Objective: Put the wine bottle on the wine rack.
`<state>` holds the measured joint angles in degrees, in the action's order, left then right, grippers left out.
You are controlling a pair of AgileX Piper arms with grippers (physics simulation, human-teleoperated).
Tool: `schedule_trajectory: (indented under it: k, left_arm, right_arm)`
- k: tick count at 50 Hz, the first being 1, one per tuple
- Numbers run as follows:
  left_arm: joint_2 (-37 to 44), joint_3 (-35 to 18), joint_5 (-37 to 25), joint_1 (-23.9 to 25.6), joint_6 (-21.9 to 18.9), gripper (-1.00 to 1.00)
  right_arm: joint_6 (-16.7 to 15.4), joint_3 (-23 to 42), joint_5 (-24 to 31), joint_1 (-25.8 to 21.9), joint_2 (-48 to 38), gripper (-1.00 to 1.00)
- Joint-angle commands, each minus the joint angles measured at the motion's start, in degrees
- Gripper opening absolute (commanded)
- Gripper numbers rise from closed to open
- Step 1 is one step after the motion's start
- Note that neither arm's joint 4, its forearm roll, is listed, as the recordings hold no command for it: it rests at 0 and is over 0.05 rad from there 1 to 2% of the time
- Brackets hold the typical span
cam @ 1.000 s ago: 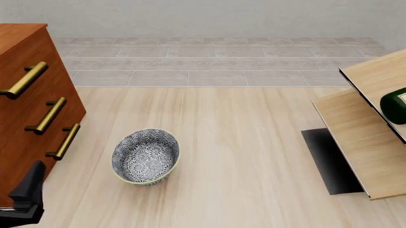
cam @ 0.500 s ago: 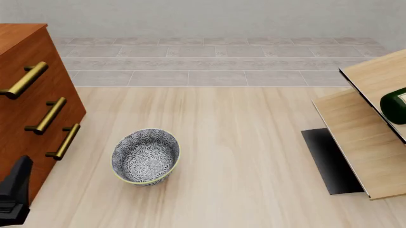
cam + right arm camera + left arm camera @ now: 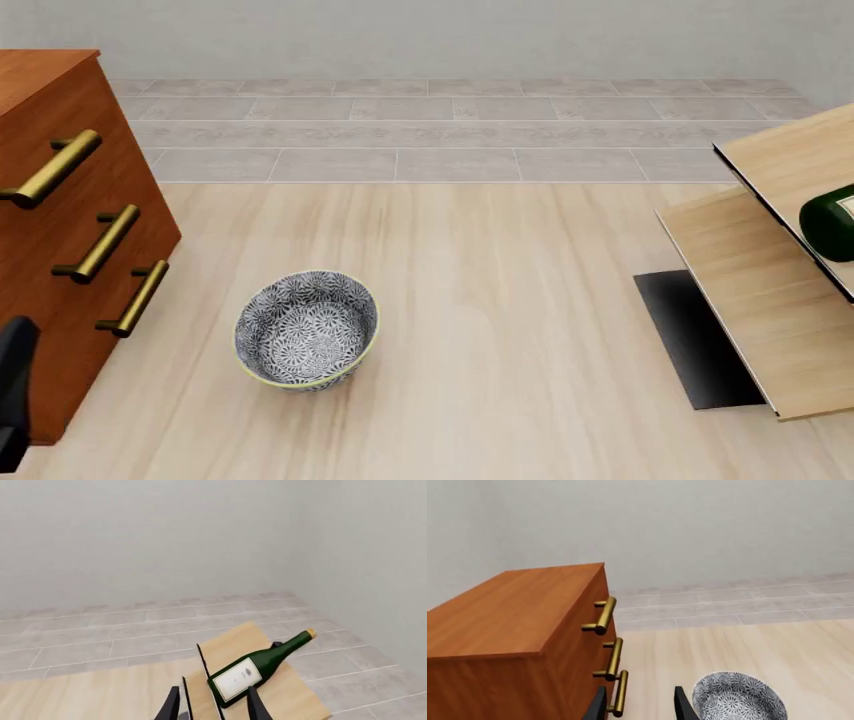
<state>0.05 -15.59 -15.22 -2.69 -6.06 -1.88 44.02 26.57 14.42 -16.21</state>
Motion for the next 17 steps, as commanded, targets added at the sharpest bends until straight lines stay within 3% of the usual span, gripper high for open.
schedule_trajectory:
  k: [1,17]
  left_arm:
    - [0.0,-1.6,-1.3,-0.4,-0.4,1.0]
    - [0.0,-4.1,-3.1,-0.3,-0.8,1.0]
  right_arm:
    - [-0.4,0.9,4.0,-2.6,3.1,1.0]
    - [-3.1,4.7,9.3,-8.5,6.5,1.0]
